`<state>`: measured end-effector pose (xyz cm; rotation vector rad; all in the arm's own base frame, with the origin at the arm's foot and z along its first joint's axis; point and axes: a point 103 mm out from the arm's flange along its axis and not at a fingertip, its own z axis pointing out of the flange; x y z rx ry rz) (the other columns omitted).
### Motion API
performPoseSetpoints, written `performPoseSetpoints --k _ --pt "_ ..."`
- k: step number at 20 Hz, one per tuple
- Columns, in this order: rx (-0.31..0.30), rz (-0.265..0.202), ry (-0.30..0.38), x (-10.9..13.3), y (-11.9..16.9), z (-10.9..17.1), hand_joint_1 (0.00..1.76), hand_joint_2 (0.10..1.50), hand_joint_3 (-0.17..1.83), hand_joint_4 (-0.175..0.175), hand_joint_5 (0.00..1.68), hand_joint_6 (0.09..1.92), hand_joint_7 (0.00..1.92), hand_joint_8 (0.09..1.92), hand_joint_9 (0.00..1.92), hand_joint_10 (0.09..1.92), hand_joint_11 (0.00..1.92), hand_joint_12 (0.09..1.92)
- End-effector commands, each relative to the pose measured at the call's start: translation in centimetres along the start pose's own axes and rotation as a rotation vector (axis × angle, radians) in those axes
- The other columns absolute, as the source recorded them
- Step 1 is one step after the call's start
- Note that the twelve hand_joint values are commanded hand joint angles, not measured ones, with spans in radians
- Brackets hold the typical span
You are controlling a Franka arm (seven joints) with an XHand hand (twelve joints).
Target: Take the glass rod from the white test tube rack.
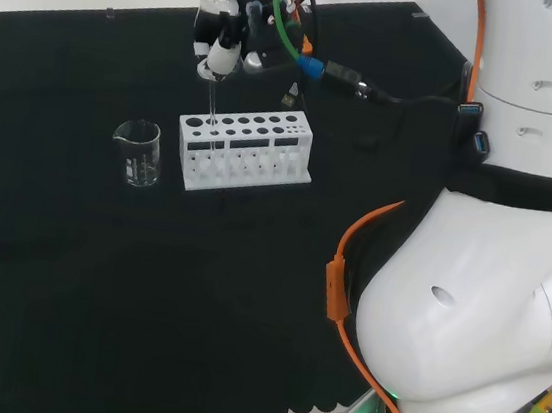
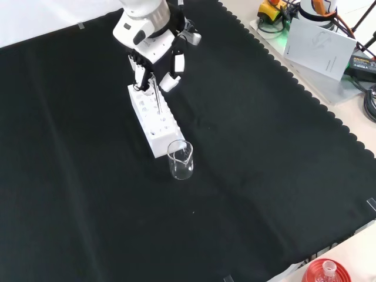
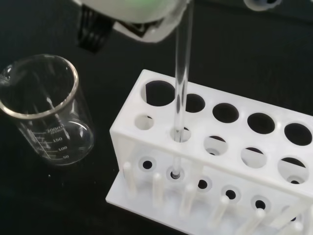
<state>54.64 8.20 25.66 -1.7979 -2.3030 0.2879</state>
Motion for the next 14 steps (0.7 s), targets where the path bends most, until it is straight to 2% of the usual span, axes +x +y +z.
performPoseSetpoints --k 1,3,5,12,13,14 --pt "-0.047 0.007 -0.045 0.7 0.3 0.0 1.18 0.61 0.81 -0.175 0.81 0.97 1.19 0.7 1.48 0.27 1.47 0.79" --pt "-0.071 0.012 -0.049 0.6 0.2 -0.1 1.25 0.83 0.45 -0.175 0.87 1.01 1.24 0.7 1.53 0.21 1.51 0.72" --pt "-0.101 0.018 -0.047 0.6 0.0 -0.5 1.28 0.91 0.29 -0.175 0.94 0.94 1.29 0.64 1.57 0.17 1.5 0.68" --pt "-0.18 0.017 -0.075 0.8 -0.9 -1.7 1.31 0.68 0.68 -0.175 1.04 0.91 1.35 0.72 1.71 0.11 1.6 0.54" --pt "-0.178 0.047 -0.093 0.6 -1.1 -1.8 1.31 0.67 0.7 -0.175 1.05 0.9 1.35 0.72 1.72 0.11 1.6 0.53" --pt "-0.181 0.056 -0.098 0.7 -1.3 -1.9 1.31 0.66 0.71 -0.175 1.06 0.9 1.35 0.72 1.73 0.11 1.61 0.53"
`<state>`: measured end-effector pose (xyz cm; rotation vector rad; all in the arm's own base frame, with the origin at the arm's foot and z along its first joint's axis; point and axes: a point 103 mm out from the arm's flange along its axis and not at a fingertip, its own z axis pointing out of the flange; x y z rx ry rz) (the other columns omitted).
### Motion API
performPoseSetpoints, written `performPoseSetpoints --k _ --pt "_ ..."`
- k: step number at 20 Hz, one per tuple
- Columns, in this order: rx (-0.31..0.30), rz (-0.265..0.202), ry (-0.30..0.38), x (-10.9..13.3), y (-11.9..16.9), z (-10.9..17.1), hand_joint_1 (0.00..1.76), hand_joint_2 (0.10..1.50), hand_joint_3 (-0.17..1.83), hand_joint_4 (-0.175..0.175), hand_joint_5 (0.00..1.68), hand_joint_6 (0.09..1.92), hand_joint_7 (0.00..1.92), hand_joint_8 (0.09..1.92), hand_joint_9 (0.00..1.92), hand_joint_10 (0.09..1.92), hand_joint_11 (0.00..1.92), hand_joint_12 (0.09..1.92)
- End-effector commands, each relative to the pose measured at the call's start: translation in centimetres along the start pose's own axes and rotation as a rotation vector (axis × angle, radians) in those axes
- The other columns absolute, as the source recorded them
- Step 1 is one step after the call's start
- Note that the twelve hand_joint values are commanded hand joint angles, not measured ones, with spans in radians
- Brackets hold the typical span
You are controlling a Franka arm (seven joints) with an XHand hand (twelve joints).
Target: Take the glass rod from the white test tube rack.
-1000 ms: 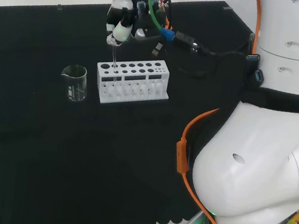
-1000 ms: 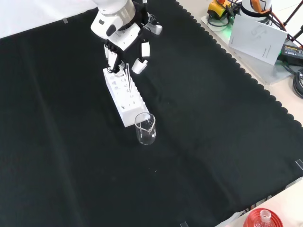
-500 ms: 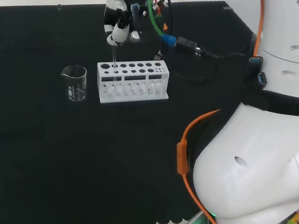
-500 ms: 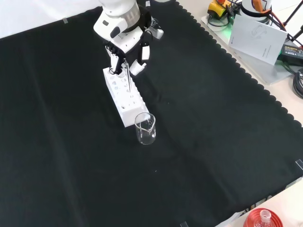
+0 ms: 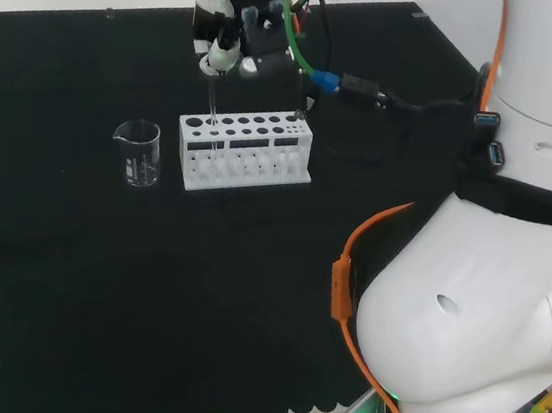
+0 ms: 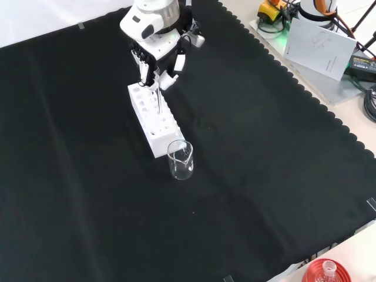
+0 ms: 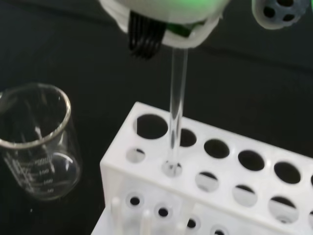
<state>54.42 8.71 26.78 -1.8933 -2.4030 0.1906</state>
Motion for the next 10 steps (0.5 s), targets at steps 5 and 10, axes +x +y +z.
performPoseSetpoints --k 5,10 --pt "-0.063 0.047 -0.044 0.1 -1.6 -2.4 1.32 0.64 0.74 -0.175 1.07 0.89 1.36 0.72 1.74 0.11 1.62 0.52" --pt "-0.093 0.044 -0.046 0.8 -2.3 -3.9 1.32 0.64 0.75 -0.175 1.07 0.89 1.37 0.72 1.75 0.11 1.62 0.52"
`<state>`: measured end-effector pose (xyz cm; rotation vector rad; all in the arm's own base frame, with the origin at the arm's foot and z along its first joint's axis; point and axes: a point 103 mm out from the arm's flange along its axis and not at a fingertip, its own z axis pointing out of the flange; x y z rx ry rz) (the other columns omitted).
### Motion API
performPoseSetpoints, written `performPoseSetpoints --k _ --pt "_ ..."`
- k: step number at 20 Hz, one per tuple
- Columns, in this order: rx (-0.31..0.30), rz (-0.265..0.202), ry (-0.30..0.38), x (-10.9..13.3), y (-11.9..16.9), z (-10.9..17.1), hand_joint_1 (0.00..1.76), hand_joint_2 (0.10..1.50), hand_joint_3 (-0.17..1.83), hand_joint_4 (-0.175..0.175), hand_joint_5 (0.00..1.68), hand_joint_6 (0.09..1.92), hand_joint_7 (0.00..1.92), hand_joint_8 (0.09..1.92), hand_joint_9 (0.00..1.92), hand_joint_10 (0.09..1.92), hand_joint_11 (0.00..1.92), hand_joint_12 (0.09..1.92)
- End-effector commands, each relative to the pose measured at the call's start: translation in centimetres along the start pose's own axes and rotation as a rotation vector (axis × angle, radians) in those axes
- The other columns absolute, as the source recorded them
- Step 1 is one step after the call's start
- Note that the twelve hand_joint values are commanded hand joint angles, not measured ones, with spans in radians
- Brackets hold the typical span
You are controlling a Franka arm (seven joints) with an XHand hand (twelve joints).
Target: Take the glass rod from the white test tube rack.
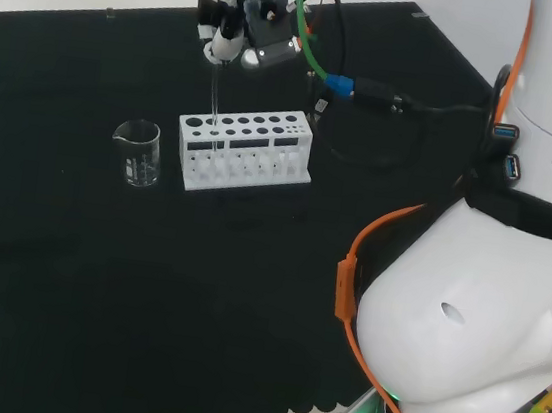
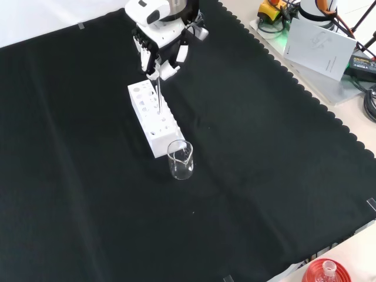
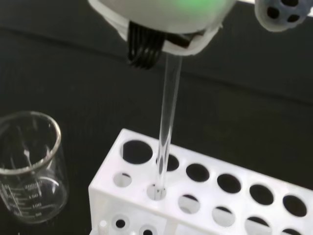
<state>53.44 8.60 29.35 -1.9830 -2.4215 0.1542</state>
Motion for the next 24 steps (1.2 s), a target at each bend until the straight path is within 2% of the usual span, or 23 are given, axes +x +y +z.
performPoseSetpoints --k 1,21,22,24 --pt "-0.032 0.001 -0.009 0.7 -1.1 -1.8 1.32 0.64 0.75 -0.175 1.07 0.88 1.37 0.72 1.75 0.11 1.62 0.52" --pt "-0.11 0.006 -0.042 1.1 -3.3 -6.8 1.32 0.62 0.76 -0.175 1.09 0.86 1.38 0.7 1.76 0.1 1.63 0.51" --pt "-0.093 0.018 -0.075 0.9 -3.5 -7.1 1.32 0.62 0.76 -0.175 1.09 0.86 1.38 0.7 1.76 0.1 1.63 0.51" --pt "-0.095 0.016 -0.085 1.1 -3.6 -7.6 1.32 0.62 0.76 -0.175 1.09 0.86 1.38 0.7 1.76 0.1 1.63 0.51"
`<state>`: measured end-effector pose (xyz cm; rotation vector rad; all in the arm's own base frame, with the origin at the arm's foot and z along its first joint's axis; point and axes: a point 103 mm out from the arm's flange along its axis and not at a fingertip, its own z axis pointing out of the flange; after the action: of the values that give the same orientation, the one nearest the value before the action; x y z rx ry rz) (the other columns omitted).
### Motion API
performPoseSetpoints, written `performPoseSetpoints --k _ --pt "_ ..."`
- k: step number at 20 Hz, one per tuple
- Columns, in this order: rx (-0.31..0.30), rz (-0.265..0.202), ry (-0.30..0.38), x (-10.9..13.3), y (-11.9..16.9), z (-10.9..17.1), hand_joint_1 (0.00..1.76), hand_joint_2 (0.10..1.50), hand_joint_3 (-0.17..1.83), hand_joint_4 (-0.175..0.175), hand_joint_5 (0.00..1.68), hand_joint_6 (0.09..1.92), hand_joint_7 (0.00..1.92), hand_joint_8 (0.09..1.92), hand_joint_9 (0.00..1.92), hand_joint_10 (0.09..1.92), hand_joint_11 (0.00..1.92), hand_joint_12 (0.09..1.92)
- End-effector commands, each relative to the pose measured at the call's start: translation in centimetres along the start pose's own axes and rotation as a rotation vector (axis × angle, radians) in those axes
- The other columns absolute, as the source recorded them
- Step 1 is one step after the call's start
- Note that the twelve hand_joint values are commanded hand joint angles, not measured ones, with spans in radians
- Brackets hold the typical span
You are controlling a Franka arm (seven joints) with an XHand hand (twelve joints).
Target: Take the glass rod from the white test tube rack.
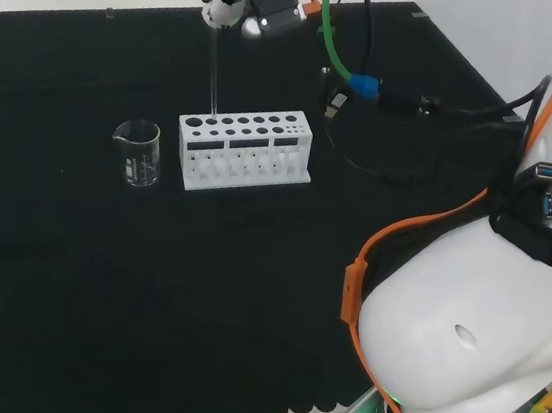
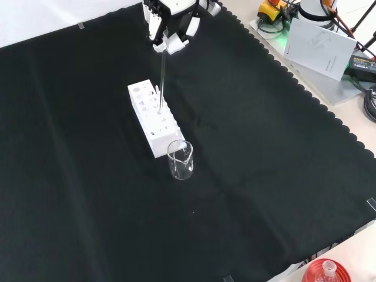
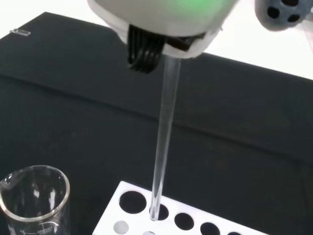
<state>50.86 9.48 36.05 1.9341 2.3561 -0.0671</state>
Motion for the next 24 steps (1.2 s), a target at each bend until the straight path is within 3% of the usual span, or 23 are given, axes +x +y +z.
performPoseSetpoints --k 1,4,8,12,20,24 --pt "0.01 0.005 -0.041 0.1 -0.6 -1.3 1.32 0.62 0.76 -0.175 1.09 0.86 1.38 0.7 1.76 0.1 1.63 0.51" --pt "0.013 0.024 -0.067 0.6 -1.1 -2.1 1.32 0.63 0.76 -0.175 1.09 0.85 1.38 0.7 1.77 0.1 1.63 0.51" --pt "-0.015 -0.007 -0.051 2.8 -0.6 -2.8 1.32 0.63 0.76 -0.175 1.09 0.85 1.38 0.7 1.77 0.1 1.63 0.51" --pt "-0.054 -0.029 -0.018 3.1 -1.5 -3.0 1.32 0.63 0.76 -0.175 1.09 0.85 1.38 0.7 1.77 0.1 1.63 0.5" --pt "-0.064 -0.049 -0.009 4.2 -1.3 -3.2 1.32 0.62 0.76 -0.175 1.09 0.85 1.39 0.69 1.77 0.09 1.63 0.5" --pt "-0.054 -0.051 0.006 3.1 -2.0 -2.7 1.32 0.62 0.76 -0.175 1.09 0.85 1.39 0.69 1.78 0.09 1.63 0.5"
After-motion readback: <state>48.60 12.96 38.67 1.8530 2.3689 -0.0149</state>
